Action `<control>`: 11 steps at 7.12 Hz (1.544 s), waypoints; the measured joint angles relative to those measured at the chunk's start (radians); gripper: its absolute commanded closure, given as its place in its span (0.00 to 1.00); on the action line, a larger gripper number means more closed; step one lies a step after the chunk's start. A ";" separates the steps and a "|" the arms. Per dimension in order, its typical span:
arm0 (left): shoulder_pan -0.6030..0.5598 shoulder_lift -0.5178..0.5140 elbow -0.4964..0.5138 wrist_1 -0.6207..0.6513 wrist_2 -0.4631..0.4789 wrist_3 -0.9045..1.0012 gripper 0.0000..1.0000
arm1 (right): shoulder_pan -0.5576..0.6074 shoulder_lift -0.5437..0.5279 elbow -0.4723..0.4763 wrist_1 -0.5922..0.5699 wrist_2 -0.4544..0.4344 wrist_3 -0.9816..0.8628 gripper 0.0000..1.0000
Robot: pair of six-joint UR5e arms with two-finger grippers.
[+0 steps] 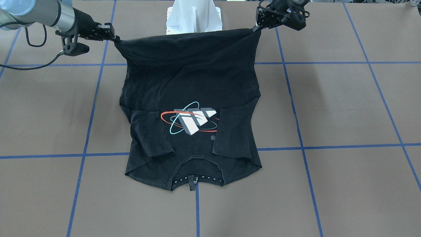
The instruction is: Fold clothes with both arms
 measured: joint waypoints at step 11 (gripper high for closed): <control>-0.340 -0.463 0.481 0.282 0.019 0.210 1.00 | 0.235 0.368 -0.331 -0.004 -0.270 -0.011 1.00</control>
